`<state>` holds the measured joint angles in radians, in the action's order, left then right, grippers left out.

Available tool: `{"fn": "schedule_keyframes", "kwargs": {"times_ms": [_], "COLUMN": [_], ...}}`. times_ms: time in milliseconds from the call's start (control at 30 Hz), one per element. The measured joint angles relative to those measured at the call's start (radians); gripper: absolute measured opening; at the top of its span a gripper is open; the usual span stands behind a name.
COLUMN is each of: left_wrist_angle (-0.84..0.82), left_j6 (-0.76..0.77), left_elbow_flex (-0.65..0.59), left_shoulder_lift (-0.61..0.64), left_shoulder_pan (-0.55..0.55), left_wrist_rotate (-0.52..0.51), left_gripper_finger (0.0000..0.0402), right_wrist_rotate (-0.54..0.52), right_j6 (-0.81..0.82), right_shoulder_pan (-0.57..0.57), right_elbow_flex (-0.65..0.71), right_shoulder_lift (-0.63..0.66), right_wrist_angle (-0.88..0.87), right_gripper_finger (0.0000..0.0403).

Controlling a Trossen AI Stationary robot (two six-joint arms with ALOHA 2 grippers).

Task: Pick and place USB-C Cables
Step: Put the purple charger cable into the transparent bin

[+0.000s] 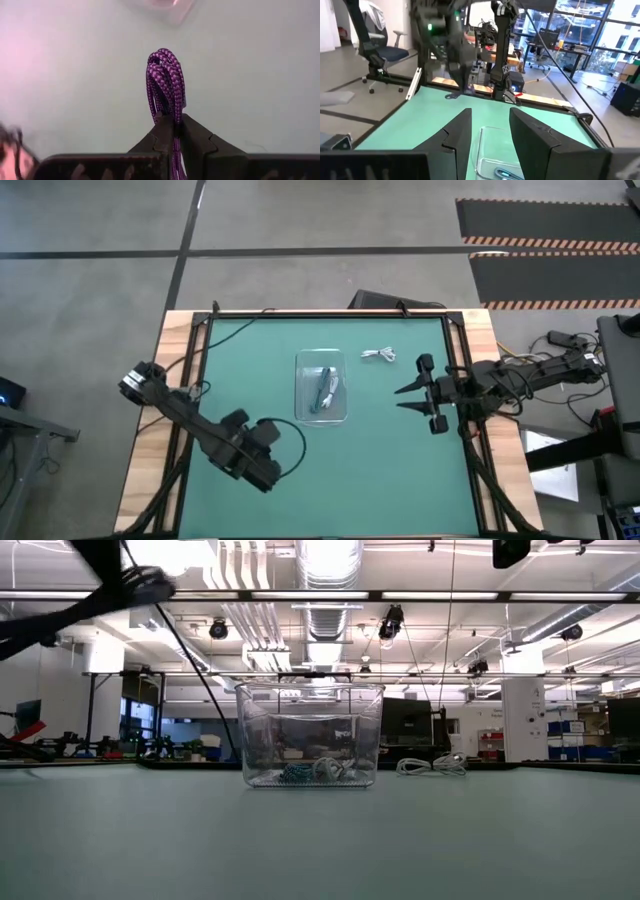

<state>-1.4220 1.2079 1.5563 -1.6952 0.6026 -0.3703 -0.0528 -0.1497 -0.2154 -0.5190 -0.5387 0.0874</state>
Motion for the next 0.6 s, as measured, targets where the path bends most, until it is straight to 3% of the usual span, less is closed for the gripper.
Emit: {"fn": "schedule_keyframes", "kwargs": {"times_ms": [133, 300, 600], "left_wrist_angle": [0.0, 0.024, 0.243], "left_j6": [-0.089, -0.24, -0.617], "left_elbow_flex": [0.088, 0.166, 0.169], "left_shoulder_lift": [0.004, 0.006, 0.014], "left_shoulder_pan": [-0.031, -0.048, -0.049], "left_wrist_rotate": [-0.044, -0.182, -0.381], "left_gripper_finger": [0.0009, 0.001, 0.001], "right_wrist_rotate": [0.0, 0.001, 0.002], "right_j6": [-0.03, -0.052, -0.072], "right_shoulder_pan": [0.0, 0.0, 0.0], "right_elbow_flex": [0.0, 0.0, 0.0], "right_shoulder_lift": [-0.031, -0.092, -0.233], "right_wrist_angle": [0.022, 0.091, 0.264], "right_gripper_finger": [0.0123, 0.0123, 0.0123]}}
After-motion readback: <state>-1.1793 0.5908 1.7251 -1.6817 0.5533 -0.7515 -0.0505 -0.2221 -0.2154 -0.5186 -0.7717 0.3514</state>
